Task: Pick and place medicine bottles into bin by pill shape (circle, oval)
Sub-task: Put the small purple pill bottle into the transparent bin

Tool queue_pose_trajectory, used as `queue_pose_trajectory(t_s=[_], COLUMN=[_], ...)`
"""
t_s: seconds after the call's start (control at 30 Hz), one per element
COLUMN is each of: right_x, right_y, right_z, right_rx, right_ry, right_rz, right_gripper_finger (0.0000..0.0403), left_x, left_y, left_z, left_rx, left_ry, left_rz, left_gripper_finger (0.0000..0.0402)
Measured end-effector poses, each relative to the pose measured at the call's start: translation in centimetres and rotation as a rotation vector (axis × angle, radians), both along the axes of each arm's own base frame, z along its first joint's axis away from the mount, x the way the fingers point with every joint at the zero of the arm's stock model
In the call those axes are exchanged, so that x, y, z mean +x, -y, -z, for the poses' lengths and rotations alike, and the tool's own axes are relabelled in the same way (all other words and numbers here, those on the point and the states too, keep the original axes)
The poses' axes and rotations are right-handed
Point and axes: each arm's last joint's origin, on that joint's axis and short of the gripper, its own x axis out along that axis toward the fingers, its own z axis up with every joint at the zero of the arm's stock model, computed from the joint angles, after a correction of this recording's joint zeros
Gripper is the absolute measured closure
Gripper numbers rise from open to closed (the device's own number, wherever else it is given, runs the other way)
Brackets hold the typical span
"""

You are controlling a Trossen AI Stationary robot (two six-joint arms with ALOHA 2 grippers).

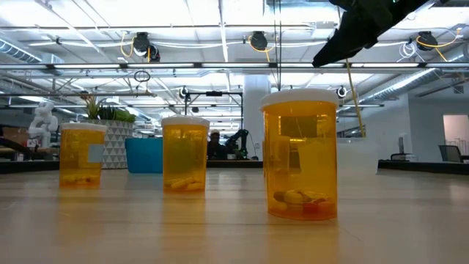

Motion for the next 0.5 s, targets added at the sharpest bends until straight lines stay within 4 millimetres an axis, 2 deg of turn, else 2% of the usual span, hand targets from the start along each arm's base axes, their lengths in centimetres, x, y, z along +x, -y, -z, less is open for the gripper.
queue_pose_trajectory(t_s=[0.5], right_x=[0.02], right_y=[-0.01], right_z=[-0.02], right_rx=[0.008], right_ry=[0.006], right_rz=[0.005], right_gripper_finger=[0.0186], left_x=[-0.51], left_y=[0.02], left_z=[0.36], left_rx=[0.043], left_ry=[0.005], left_rz=[0.001], left_gripper_finger=[0.0268])
